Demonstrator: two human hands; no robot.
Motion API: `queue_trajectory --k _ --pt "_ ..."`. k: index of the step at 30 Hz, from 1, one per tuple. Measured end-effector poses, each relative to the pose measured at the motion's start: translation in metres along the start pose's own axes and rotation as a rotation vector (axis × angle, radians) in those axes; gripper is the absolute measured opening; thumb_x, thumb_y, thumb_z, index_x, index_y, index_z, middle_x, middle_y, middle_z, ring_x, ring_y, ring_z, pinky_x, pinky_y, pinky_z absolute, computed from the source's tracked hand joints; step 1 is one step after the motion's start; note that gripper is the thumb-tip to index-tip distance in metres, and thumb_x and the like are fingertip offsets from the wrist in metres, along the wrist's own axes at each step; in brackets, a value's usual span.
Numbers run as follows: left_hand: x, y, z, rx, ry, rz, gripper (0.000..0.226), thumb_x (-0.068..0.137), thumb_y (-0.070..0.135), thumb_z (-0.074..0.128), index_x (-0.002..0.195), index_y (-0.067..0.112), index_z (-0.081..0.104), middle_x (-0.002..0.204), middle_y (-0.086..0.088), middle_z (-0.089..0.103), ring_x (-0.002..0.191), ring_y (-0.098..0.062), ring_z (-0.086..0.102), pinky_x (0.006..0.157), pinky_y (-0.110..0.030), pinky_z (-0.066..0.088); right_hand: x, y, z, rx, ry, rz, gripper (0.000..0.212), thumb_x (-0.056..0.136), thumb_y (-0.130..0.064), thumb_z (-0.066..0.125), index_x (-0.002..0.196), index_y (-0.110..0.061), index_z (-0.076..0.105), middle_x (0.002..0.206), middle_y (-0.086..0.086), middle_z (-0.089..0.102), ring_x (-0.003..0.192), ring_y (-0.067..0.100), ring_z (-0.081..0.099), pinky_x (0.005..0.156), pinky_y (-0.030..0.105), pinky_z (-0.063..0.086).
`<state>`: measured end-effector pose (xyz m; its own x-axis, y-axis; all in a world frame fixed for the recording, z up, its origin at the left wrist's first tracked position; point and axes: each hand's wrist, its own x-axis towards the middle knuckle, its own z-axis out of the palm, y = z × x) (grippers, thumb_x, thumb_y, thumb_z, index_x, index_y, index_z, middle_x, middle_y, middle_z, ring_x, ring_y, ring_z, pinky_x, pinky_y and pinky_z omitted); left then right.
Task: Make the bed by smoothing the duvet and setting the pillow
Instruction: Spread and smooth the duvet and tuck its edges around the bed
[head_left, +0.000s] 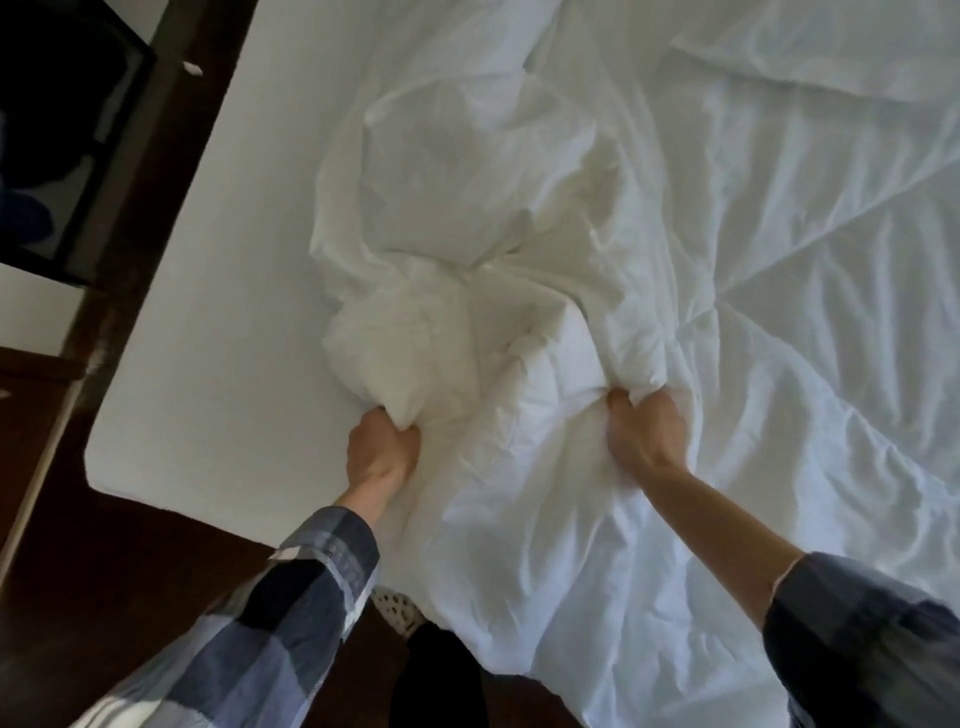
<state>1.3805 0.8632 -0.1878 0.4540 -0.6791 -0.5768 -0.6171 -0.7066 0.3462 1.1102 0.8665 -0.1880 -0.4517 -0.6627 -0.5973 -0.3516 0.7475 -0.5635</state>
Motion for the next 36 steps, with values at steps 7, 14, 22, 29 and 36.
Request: queue_trajectory --k 7,14,22,29,36 --pt "0.086 -0.115 -0.152 0.265 0.116 0.048 0.014 0.094 0.012 0.049 0.089 0.014 0.062 0.086 -0.007 0.064 0.078 -0.030 0.061 0.071 -0.036 0.053 -0.089 -0.030 0.129 -0.393 -0.152 -0.208 0.092 0.085 -0.062 0.055 0.150 -0.010 0.018 0.155 0.012 0.026 0.140 0.034 0.030 0.113 0.049 0.029" --pt "0.139 -0.228 -0.239 0.177 0.073 -0.005 0.022 0.096 0.018 0.063 0.112 0.003 0.066 0.112 -0.021 0.068 0.095 -0.037 0.062 0.078 -0.035 0.045 -0.162 -0.040 0.257 -0.759 -0.306 -0.321 0.092 0.088 -0.062 0.051 0.153 -0.010 0.014 0.161 0.017 0.007 0.148 0.036 0.011 0.117 0.051 0.020" --pt "0.172 -0.234 -0.232 0.185 0.041 0.074 0.029 0.098 0.032 0.059 0.107 0.005 0.068 0.108 -0.018 0.070 0.094 -0.037 0.062 0.076 -0.037 0.045 -0.192 -0.063 0.300 -0.548 -0.214 -0.336 0.105 0.076 -0.051 0.057 0.154 -0.002 0.006 0.162 0.016 0.010 0.150 0.031 0.009 0.120 0.048 0.019" --pt "0.218 -0.247 -0.304 0.399 0.285 0.101 0.037 0.101 0.034 0.050 0.113 0.002 0.064 0.109 -0.025 0.065 0.100 -0.046 0.063 0.080 -0.050 0.052 -0.178 -0.037 0.305 -0.954 -0.449 -0.329 0.116 0.075 -0.080 0.047 0.155 -0.012 -0.002 0.163 0.010 -0.011 0.150 0.036 -0.009 0.117 0.057 0.012" --pt "0.224 -0.248 -0.310 0.052 0.092 -0.206 0.105 0.067 0.060 0.083 0.146 0.006 0.041 0.144 -0.020 0.050 0.125 -0.042 0.054 0.102 -0.055 0.047 -0.187 -0.039 0.308 -0.818 -0.316 -0.326 0.095 0.080 -0.045 0.064 0.151 -0.010 0.012 0.160 0.013 0.001 0.147 0.039 0.003 0.117 0.055 0.016"
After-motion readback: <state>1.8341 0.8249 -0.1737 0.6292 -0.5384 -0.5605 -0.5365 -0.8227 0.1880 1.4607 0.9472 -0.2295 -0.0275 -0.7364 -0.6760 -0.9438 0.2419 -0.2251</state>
